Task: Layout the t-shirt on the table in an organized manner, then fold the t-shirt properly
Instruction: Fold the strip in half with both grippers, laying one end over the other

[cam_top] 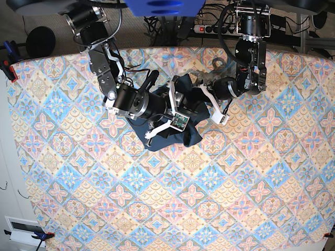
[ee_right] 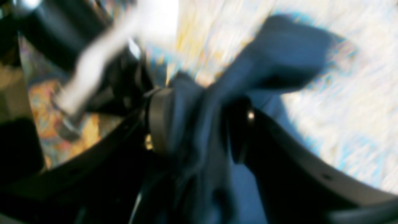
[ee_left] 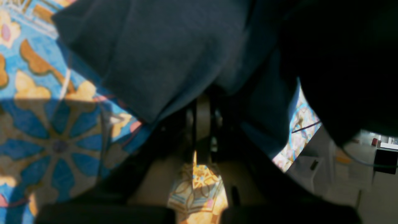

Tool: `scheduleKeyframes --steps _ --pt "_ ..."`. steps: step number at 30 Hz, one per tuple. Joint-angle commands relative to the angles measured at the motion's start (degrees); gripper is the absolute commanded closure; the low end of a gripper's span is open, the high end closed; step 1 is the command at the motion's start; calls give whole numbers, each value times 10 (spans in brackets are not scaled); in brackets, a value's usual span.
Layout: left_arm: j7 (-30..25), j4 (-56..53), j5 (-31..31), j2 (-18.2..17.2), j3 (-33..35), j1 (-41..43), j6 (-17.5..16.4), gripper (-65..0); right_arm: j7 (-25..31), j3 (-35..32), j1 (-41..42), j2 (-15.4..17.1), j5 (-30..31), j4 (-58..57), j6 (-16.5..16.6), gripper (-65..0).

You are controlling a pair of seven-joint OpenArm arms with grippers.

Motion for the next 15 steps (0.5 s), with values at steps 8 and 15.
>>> scheduleKeyframes --steps 8,15 --pt "17 16 34 -2 2 5 12 0 10 3 -58 1 15 20 0 -259" --pt "17 121 34 -24 1 49 12 0 45 99 -49 1 85 14 0 -259"
